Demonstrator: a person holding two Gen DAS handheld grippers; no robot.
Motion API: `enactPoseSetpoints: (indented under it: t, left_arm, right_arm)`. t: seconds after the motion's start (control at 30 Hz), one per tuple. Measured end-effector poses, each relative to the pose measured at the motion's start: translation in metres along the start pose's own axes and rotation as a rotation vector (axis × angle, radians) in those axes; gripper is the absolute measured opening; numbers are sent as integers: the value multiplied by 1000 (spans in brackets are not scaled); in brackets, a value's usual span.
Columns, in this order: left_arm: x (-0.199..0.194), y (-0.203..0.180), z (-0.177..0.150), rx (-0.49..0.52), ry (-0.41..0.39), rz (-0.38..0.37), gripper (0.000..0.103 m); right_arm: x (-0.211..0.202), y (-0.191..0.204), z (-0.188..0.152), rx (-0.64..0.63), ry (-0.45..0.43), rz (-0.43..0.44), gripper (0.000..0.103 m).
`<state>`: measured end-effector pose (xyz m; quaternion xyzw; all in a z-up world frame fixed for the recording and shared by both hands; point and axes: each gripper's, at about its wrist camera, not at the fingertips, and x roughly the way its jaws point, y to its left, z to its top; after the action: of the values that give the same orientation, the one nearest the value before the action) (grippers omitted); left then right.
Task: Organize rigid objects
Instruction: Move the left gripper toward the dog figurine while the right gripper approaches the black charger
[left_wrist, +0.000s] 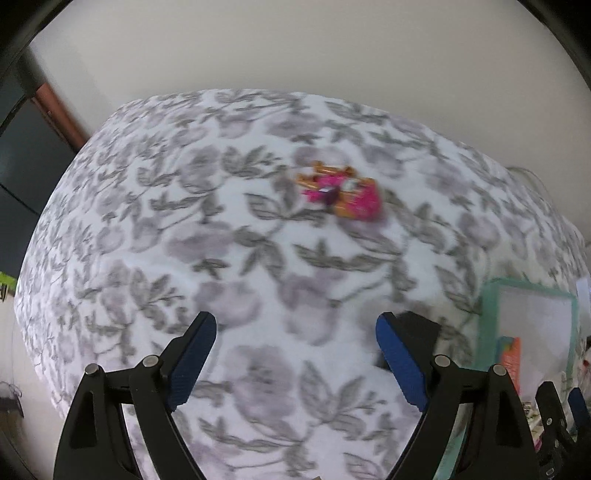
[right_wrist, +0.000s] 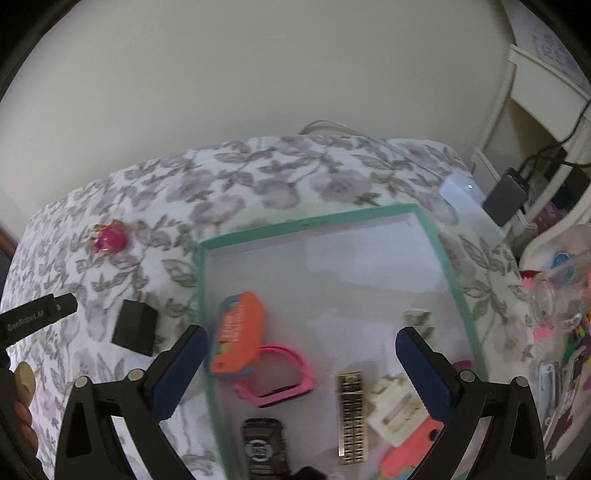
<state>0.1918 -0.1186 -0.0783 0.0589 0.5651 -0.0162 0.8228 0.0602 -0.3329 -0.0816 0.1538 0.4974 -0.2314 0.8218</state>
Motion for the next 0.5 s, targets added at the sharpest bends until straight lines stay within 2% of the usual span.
enactPoseSetpoints:
  t: [0.5]
  left_arm:
    - [-2, 71, 8, -99, 0, 33, 89]
  right_arm:
    - [-13, 80, -4, -90, -36, 109, 103]
